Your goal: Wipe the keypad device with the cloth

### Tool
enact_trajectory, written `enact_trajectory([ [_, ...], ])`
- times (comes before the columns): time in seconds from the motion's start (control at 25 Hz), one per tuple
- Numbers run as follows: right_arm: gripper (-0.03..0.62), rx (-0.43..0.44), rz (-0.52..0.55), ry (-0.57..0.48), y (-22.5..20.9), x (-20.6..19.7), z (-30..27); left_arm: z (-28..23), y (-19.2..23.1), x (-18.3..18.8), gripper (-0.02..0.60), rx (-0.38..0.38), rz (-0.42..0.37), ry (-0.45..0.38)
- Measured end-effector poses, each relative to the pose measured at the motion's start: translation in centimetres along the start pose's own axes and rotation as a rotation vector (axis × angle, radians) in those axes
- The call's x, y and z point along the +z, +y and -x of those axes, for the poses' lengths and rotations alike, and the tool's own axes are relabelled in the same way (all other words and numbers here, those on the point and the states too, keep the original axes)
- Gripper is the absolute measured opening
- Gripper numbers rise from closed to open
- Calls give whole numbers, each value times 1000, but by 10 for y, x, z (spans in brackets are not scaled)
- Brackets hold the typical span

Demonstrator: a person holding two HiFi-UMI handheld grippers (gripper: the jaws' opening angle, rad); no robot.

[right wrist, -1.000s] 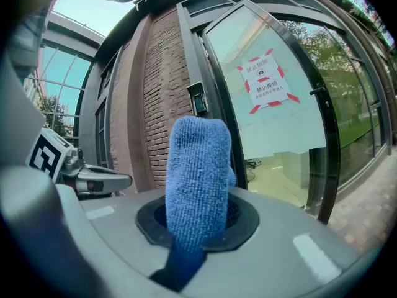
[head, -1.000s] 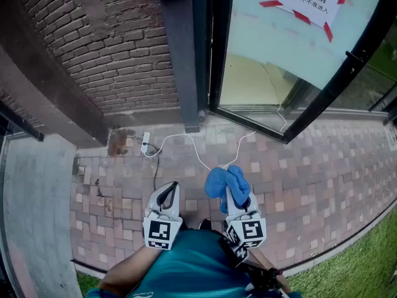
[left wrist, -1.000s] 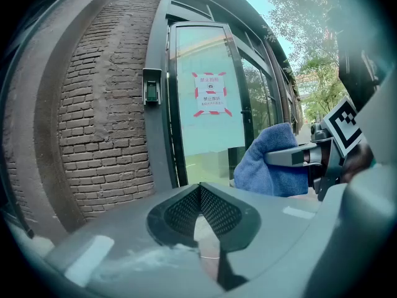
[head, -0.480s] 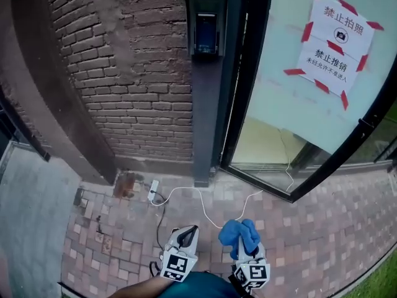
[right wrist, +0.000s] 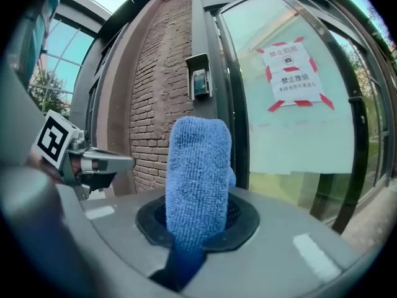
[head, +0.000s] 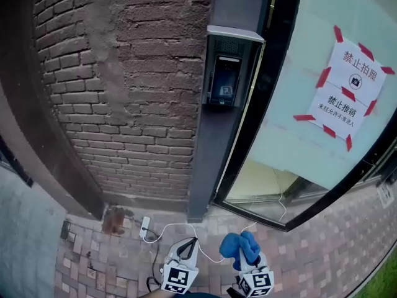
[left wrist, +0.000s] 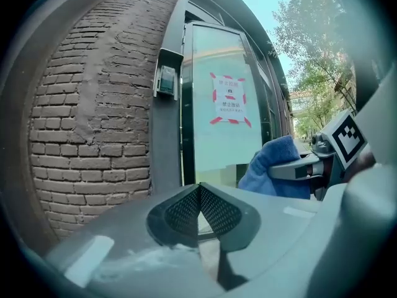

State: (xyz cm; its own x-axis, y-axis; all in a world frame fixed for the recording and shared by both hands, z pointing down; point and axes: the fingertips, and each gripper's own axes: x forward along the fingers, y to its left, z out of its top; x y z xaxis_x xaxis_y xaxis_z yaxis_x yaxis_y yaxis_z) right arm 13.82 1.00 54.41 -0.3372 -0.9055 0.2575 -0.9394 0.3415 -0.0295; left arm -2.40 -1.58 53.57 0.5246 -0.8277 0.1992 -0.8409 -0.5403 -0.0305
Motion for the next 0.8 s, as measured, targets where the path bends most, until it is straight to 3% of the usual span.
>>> enact_trajectory([
  [0.16, 44, 10, 87, -66, 4, 76, -52, -31, 71, 54, -11, 17, -23, -88],
  [0.36, 46, 56, 189, -240, 13, 179, -95, -56, 131, 128, -9, -6, -68, -165],
  [0.6, 46, 99, 327, -435, 20, 317, -100, -69, 159, 222, -9, -26, -80, -295],
  [0.8, 46, 187, 484, -646, 37, 432, -88, -78, 173, 282, -11, 9, -117, -383],
])
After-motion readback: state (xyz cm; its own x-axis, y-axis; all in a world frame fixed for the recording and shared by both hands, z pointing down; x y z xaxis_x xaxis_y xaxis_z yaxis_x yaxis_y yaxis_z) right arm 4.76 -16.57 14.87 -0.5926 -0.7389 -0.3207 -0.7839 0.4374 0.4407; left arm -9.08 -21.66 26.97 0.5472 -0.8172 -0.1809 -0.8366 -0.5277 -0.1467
